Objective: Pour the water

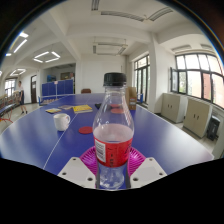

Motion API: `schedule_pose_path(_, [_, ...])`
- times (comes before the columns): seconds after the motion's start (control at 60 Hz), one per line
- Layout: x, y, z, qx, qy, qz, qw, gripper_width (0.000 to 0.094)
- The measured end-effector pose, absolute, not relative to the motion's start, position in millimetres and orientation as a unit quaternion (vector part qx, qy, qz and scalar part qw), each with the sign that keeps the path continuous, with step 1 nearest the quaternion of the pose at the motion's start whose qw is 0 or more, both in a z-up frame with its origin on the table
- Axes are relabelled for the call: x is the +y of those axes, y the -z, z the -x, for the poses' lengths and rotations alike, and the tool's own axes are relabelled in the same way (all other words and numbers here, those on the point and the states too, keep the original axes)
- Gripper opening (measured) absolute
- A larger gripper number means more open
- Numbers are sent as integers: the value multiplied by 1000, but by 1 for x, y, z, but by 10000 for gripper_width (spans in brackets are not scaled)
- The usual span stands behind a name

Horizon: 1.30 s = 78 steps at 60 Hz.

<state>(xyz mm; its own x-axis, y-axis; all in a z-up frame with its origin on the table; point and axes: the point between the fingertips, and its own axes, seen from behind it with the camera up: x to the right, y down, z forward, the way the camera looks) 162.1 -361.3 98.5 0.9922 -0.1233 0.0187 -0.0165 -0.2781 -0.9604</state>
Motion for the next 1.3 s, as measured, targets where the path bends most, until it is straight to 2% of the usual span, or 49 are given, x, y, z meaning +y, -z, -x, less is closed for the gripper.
schedule_pose_path(0.083, [-365, -125, -183, 42, 82, 791, 605, 338])
schedule_pose_path(0.183, [-337, -168, -204, 45, 151, 774, 613, 336])
schedule_pose_path(0.367, [-269, -291, -235, 13, 339, 716, 610, 337])
schedule_pose_path(0.417, [-241, -321, -220, -17, 392, 691, 608, 336])
schedule_pose_path(0.467, [-215, -358, -214, -65, 448, 662, 597, 336])
schedule_pose_path(0.517, [-175, -371, -182, -126, 515, 626, 572, 338])
schedule_pose_path(0.533, [-175, -392, -187, -148, 530, 615, 565, 337])
schedule_pose_path(0.6, [-133, -406, -141, -244, 599, 549, 530, 339])
schedule_pose_path(0.717, [-75, -397, -68, -398, 667, 439, 451, 341])
schedule_pose_path(0.833, [-37, -345, -11, -534, 680, 340, 370, 340])
schedule_pose_path(0.85, [-22, -325, -6, -550, 679, 325, 362, 341])
schedule_pose_path(1.0, [-3, -278, 32, -636, 694, 205, 270, 342])
schedule_pose_path(1.067, [3, -263, 40, -648, 690, 187, 262, 338])
schedule_pose_path(1.183, [9, -260, 36, -640, 688, 213, 267, 339])
schedule_pose_path(1.3, [8, -268, 38, -635, 678, 224, 295, 340])
